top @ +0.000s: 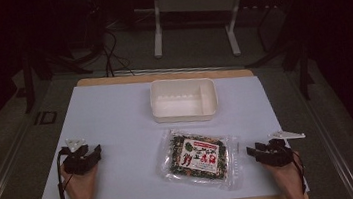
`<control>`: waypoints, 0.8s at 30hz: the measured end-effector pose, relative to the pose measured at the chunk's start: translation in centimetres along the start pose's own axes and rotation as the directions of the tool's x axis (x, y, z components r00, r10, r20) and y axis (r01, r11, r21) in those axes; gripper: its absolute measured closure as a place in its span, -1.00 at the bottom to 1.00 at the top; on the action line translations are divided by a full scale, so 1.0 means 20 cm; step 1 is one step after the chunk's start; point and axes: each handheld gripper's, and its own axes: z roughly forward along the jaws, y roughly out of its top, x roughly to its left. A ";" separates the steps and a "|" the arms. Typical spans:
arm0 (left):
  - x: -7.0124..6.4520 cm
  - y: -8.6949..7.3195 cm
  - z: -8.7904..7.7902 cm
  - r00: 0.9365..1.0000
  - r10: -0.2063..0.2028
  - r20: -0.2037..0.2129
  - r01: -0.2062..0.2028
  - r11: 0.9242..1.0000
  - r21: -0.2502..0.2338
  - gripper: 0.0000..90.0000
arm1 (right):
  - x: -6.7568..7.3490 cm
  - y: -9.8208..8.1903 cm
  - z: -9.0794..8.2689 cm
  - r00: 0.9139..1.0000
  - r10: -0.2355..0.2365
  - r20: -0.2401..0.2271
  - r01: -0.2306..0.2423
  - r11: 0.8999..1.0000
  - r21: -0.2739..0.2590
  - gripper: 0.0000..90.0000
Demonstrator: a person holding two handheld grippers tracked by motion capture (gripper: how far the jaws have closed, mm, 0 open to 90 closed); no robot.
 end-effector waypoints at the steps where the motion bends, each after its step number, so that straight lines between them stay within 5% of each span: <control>1: 0.00 0.00 0.00 1.000 0.000 -0.001 0.000 1.000 0.000 0.14 | 0.01 0.00 0.00 1.000 -0.007 -0.012 0.007 1.000 0.002 0.08; 11: -0.01 0.00 0.01 1.000 0.018 -0.003 -0.018 1.000 0.010 0.12 | 0.11 -0.02 0.03 0.985 0.013 -0.170 -0.004 0.999 0.051 -0.14; 16: -0.02 0.00 0.01 1.000 0.022 -0.006 -0.022 1.000 0.017 0.11 | 0.13 -0.02 0.06 0.980 0.014 -0.200 0.001 0.997 0.076 -0.12; 19: -0.02 0.00 0.02 1.000 0.031 -0.005 -0.031 0.999 0.025 0.10 | 0.15 -0.02 0.09 0.954 0.039 -0.296 -0.006 0.994 0.109 0.01; 24: -0.03 0.00 0.02 0.999 0.051 -0.008 -0.050 0.998 0.031 0.09 | 0.17 -0.01 0.12 0.942 0.060 -0.331 -0.017 0.991 0.130 0.27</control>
